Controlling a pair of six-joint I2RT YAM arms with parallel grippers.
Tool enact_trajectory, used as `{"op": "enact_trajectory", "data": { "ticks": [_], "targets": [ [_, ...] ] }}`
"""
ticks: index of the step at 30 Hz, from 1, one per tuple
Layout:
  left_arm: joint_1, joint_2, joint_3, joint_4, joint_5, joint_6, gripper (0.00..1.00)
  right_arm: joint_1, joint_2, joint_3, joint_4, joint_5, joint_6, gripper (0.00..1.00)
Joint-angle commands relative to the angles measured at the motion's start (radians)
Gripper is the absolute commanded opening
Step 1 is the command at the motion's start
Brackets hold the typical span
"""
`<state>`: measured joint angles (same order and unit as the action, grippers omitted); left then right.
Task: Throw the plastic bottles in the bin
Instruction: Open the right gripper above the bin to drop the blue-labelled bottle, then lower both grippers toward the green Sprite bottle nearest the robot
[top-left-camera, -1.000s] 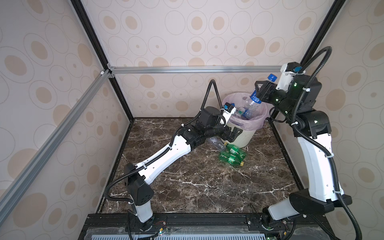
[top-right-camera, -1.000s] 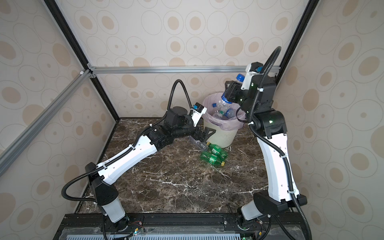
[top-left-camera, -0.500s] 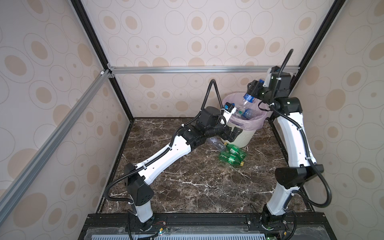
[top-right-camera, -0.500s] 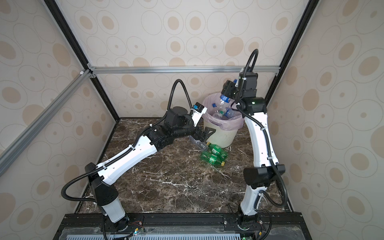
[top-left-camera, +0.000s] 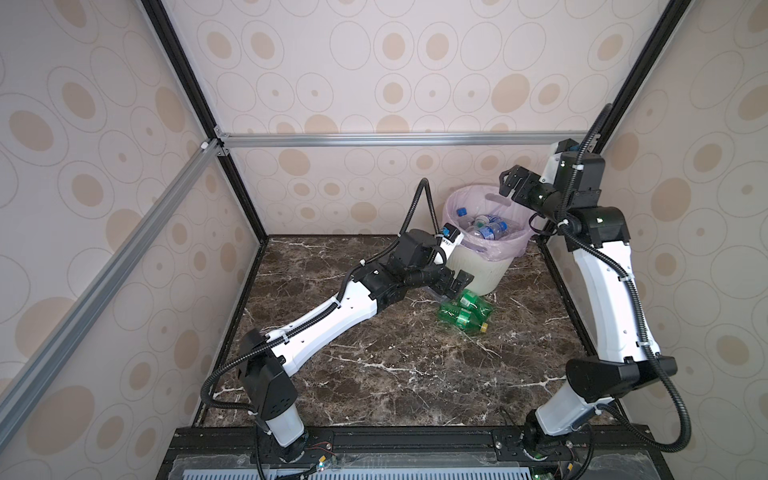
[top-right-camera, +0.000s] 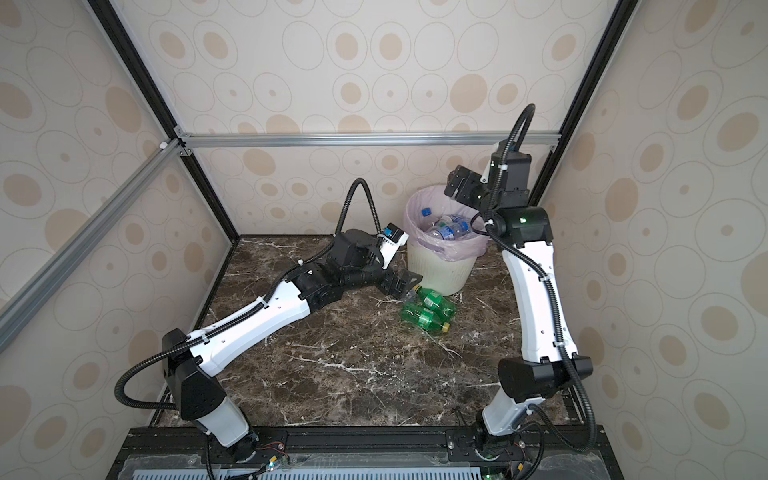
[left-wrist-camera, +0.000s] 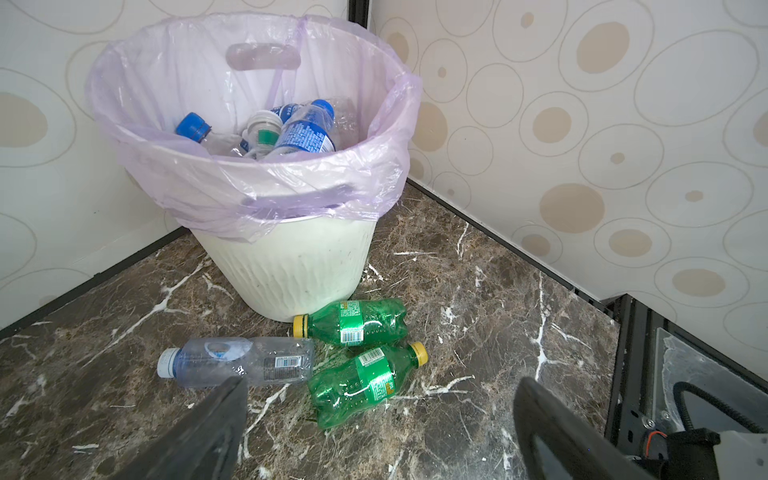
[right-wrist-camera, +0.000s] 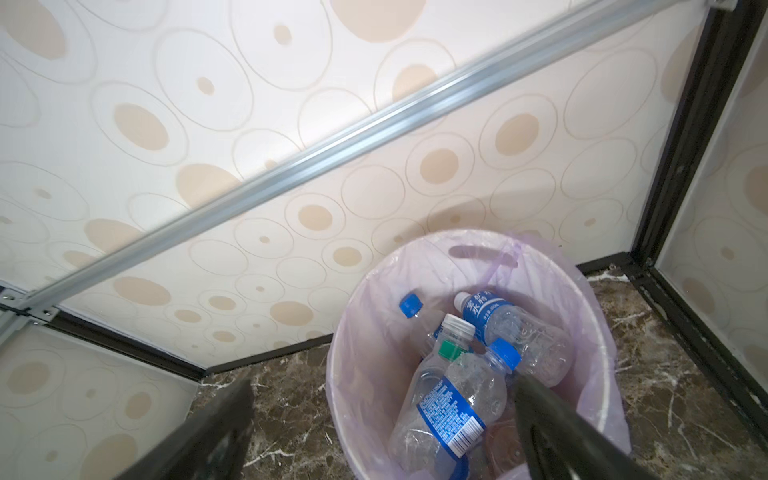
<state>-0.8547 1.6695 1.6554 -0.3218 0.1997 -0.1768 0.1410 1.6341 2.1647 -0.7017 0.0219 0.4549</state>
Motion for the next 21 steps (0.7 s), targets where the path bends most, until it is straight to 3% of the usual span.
{"op": "enact_trajectory", "data": {
  "ticks": [1,13,21],
  "targets": [
    [-0.006,-0.059,-0.017,0.036,-0.004,-0.011,0.99,0.001,-0.003,-0.037,0.000,-0.005,-0.005,1.00],
    [-0.002,-0.140,-0.172,0.108,-0.079,-0.073,0.99,0.002,-0.135,-0.242,0.026,-0.031,-0.014,1.00],
    [0.005,-0.169,-0.255,0.145,-0.151,-0.100,0.99,0.010,-0.287,-0.503,0.044,-0.020,-0.041,1.00]
  ]
}}
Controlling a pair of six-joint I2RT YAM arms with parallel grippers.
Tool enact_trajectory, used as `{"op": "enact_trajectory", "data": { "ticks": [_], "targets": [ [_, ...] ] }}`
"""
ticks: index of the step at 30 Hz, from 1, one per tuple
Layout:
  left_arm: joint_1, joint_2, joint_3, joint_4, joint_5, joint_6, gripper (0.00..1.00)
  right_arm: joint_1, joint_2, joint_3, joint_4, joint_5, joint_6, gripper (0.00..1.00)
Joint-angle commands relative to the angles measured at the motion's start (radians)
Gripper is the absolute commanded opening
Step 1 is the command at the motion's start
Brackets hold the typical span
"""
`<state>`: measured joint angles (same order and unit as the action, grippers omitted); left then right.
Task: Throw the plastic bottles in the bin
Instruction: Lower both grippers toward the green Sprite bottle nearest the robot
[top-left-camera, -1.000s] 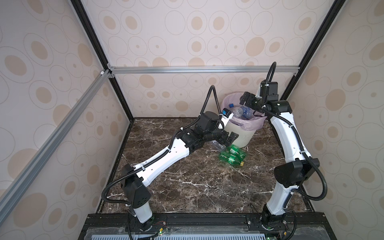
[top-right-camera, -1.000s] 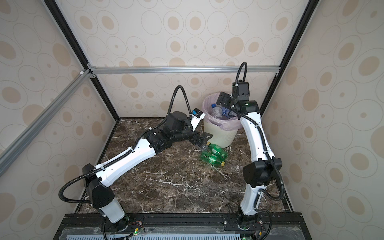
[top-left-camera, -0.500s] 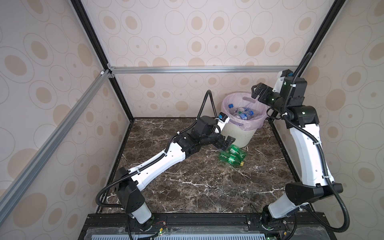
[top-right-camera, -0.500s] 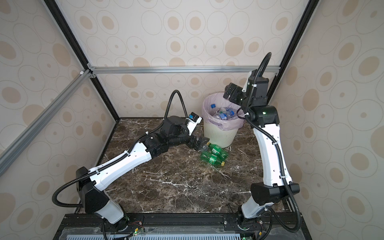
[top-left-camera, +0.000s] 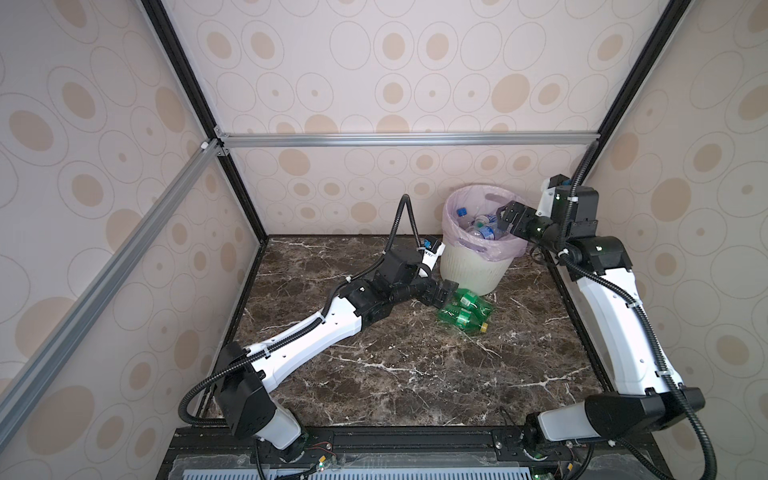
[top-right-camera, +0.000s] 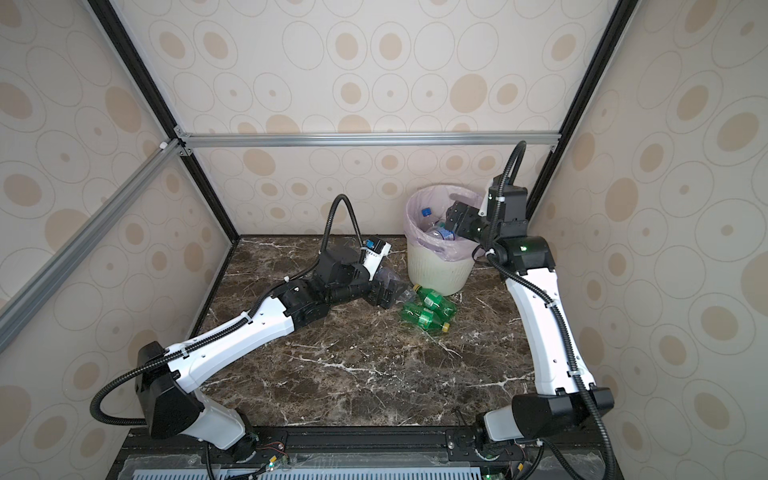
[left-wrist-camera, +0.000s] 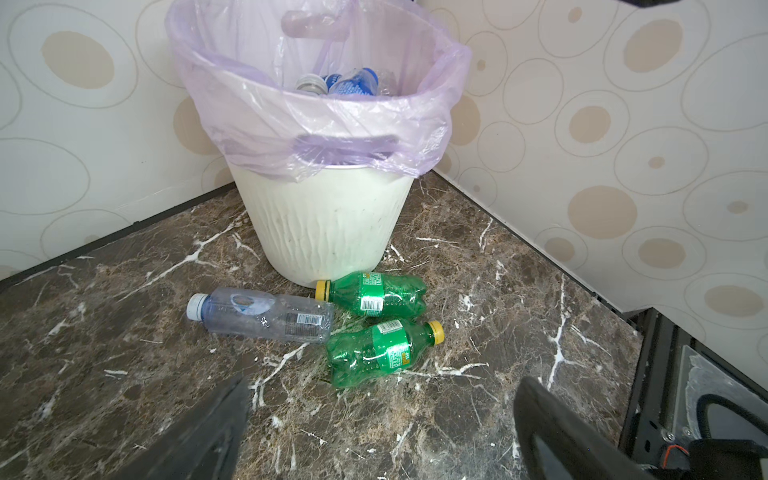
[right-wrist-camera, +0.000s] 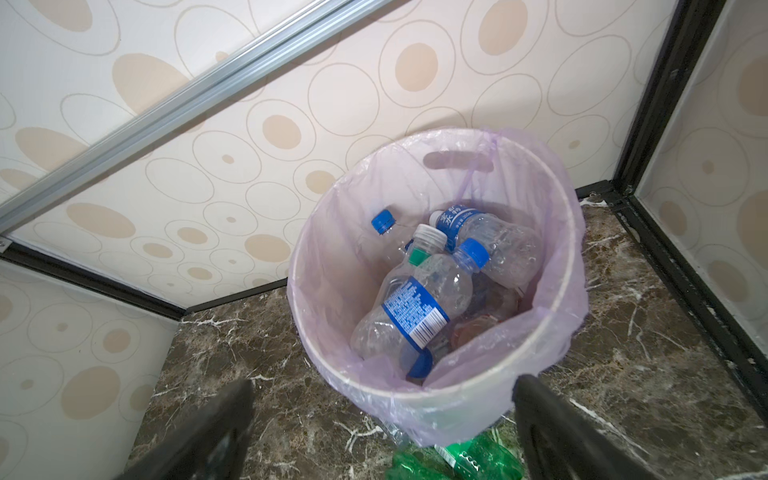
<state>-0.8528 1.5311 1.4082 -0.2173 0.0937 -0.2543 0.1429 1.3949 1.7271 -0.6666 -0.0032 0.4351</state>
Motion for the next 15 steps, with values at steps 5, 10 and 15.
{"op": "enact_trajectory", "data": {
  "ticks": [5,10,15],
  "targets": [
    [0.004,-0.032,-0.048,0.056,-0.086,-0.051,0.99,0.052,-0.139,-0.295,0.058,0.023,0.001,1.00],
    [0.028,-0.046,-0.115,0.092,-0.132,-0.144,0.99,0.125,-0.192,-0.494,0.091,0.075,0.020,1.00],
    [0.065,-0.066,-0.219,0.121,-0.122,-0.252,0.99,0.200,-0.197,-0.655,0.127,0.089,0.041,1.00]
  ]
}}
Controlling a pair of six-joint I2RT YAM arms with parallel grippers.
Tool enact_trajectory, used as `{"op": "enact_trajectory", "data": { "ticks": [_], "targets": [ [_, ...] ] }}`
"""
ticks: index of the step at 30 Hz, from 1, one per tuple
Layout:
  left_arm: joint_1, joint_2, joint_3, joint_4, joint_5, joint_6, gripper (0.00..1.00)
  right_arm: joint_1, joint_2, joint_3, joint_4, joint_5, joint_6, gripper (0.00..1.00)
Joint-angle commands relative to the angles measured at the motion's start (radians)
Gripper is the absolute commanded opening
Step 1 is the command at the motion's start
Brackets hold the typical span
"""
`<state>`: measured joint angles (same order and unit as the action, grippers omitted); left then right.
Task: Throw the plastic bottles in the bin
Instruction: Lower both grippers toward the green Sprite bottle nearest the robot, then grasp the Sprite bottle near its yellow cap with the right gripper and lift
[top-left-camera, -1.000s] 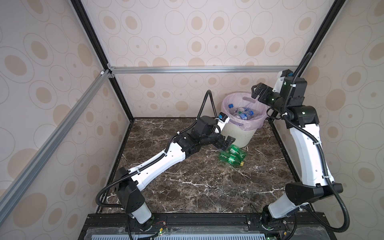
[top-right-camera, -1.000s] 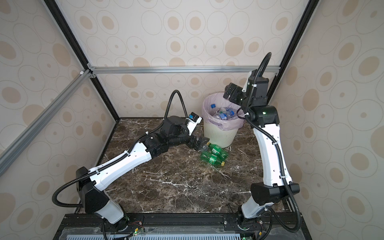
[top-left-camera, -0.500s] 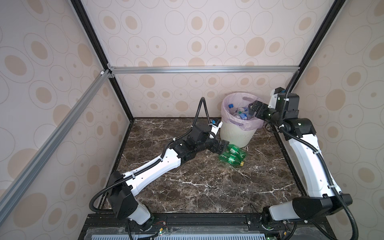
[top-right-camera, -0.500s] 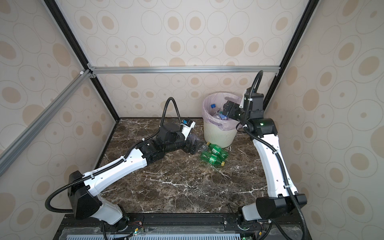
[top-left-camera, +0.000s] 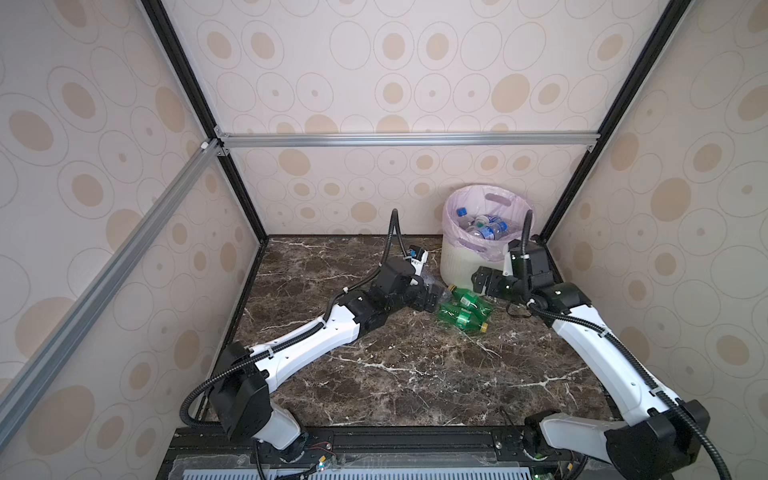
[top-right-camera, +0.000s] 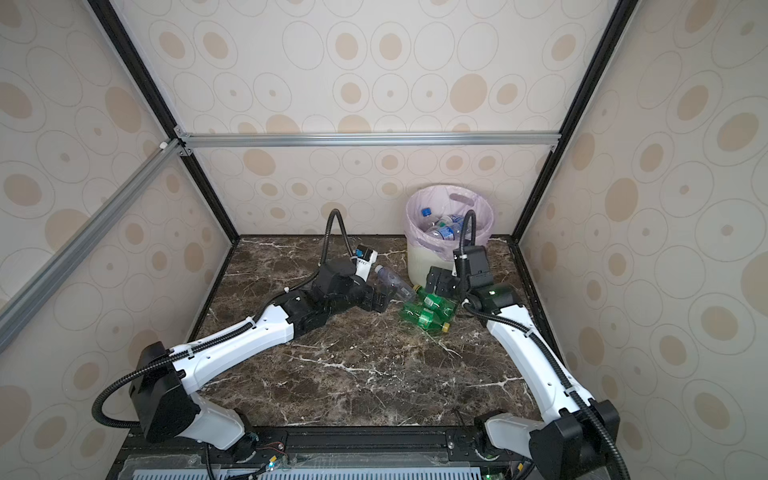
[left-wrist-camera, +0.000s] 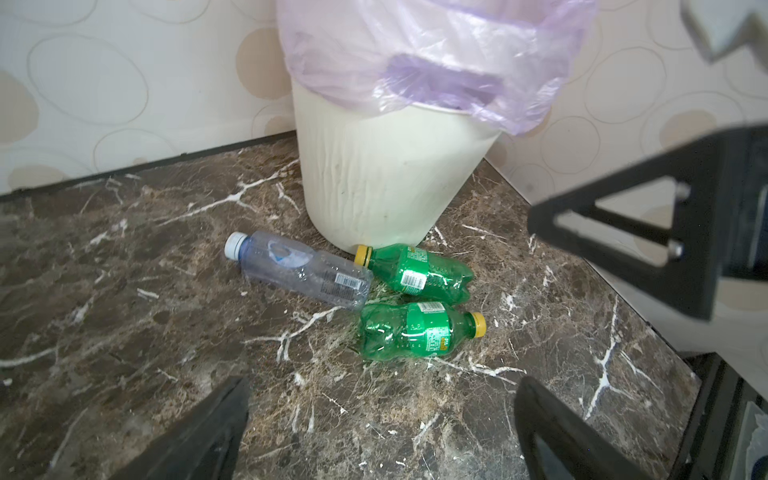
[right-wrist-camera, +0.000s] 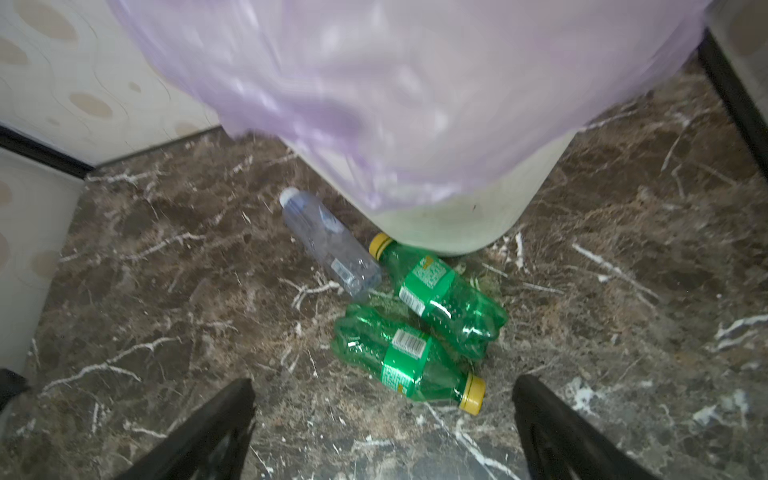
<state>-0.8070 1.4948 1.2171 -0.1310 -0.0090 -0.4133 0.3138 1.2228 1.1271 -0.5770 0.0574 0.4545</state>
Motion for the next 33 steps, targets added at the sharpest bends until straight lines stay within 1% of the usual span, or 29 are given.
{"op": "enact_trajectory", "data": {
  "ticks": [1,3,4,8,13,19,23,33],
  "targets": [
    [0.029,-0.032,-0.044,0.032,-0.006,-0.108,0.99,0.033,-0.021,-0.088,0.048,0.018,0.033,1.00],
    [0.049,-0.048,-0.091,0.046,0.027,-0.132,0.99,0.033,-0.014,-0.147,0.076,-0.013,0.056,1.00],
    [0.062,-0.061,-0.126,0.072,0.061,-0.143,0.99,0.034,-0.010,-0.174,0.090,-0.025,0.068,1.00],
    [0.096,-0.119,-0.267,0.223,0.182,-0.206,0.99,0.034,0.011,-0.249,0.137,-0.049,0.092,1.00],
    [0.098,-0.100,-0.315,0.266,0.240,-0.254,0.99,0.033,0.059,-0.276,0.163,-0.072,0.091,1.00],
    [0.097,-0.090,-0.340,0.294,0.249,-0.284,0.99,0.033,0.110,-0.285,0.202,-0.074,0.079,1.00],
    [0.103,-0.086,-0.346,0.319,0.276,-0.303,0.99,0.035,0.137,-0.291,0.228,-0.082,0.077,1.00],
    [0.117,-0.076,-0.353,0.323,0.280,-0.311,0.99,0.035,0.203,-0.255,0.255,-0.080,0.057,1.00]
  ]
}}
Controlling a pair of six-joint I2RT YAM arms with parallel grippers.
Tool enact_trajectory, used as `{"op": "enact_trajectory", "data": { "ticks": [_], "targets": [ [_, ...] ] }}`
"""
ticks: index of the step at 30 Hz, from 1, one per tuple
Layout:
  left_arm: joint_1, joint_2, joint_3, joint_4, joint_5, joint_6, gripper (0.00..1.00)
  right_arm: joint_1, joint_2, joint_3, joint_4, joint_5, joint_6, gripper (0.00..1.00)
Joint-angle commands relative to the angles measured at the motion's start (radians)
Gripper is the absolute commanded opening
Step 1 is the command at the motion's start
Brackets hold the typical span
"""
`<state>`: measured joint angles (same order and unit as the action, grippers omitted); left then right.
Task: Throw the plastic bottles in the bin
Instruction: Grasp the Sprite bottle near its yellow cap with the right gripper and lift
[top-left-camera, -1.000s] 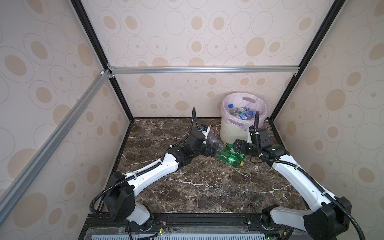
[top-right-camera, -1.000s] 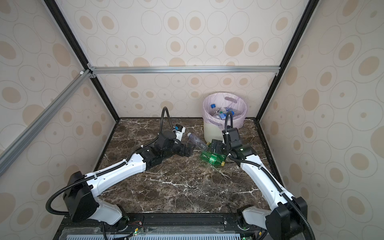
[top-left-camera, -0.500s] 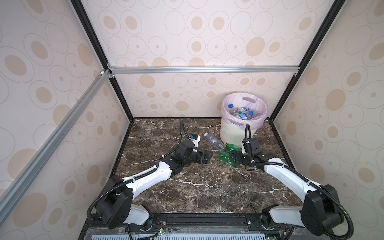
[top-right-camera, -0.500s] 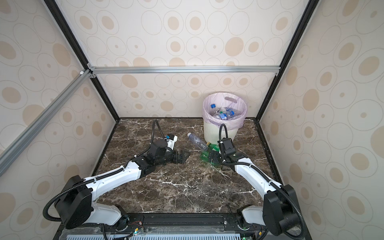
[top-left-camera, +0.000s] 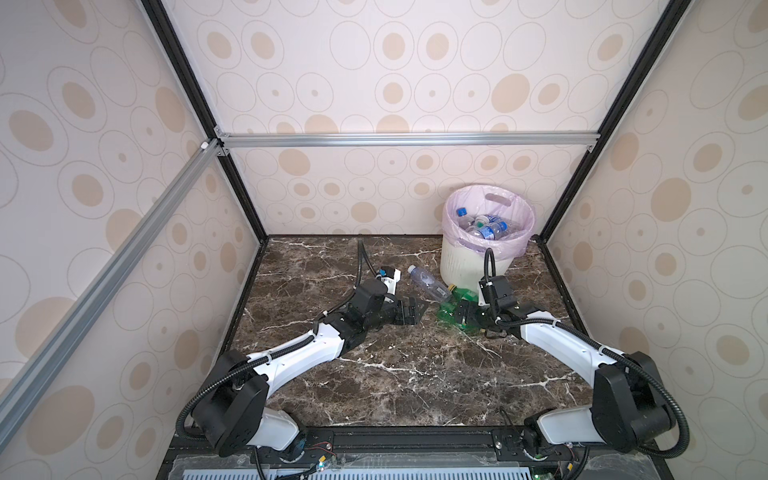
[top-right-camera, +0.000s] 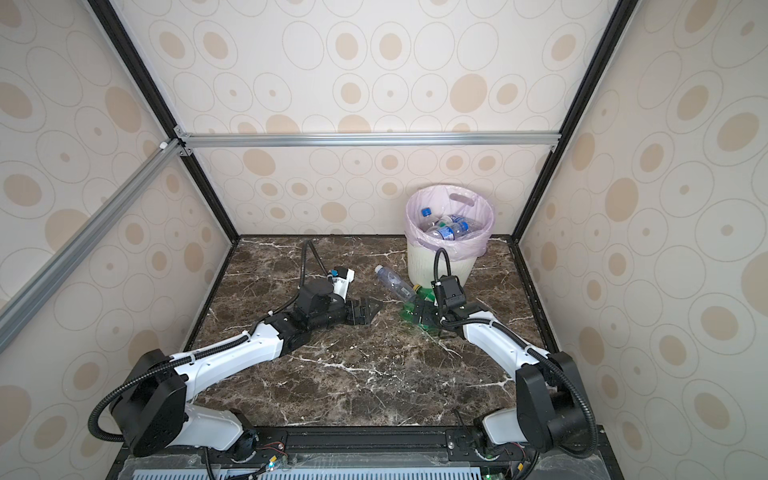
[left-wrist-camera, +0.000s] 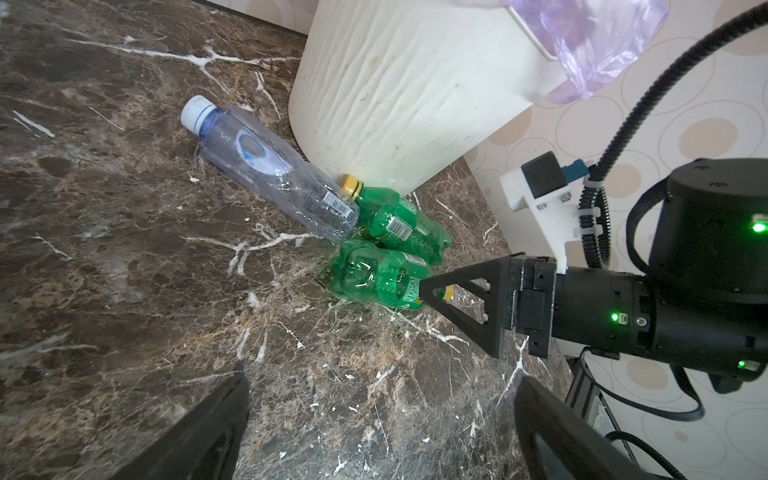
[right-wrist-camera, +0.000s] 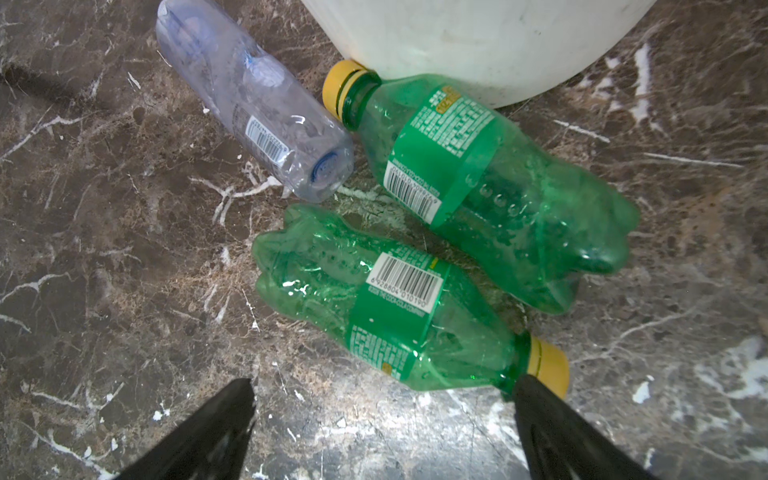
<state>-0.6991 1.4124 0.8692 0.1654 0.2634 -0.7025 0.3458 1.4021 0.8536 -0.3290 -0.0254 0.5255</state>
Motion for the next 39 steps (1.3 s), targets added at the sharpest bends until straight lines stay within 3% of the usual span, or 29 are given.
{"op": "enact_trajectory", "data": {
  "ticks": [1,20,27,39],
  "targets": [
    [0.010,0.005,-0.007,0.026,0.009,-0.022,0.99,0.002,0.030,0.018,0.009,0.000,-0.014,1.00],
    [0.055,-0.030,-0.043,0.016,0.006,-0.022,0.99,0.148,0.073,0.048,0.023,-0.014,0.068,0.98],
    [0.068,-0.047,-0.057,0.009,0.003,-0.023,0.99,0.145,0.035,0.110,-0.039,0.050,0.024,0.99],
    [0.075,-0.059,-0.067,0.001,0.008,-0.023,0.99,0.118,0.175,0.160,-0.050,0.053,-0.049,0.99]
  ]
}}
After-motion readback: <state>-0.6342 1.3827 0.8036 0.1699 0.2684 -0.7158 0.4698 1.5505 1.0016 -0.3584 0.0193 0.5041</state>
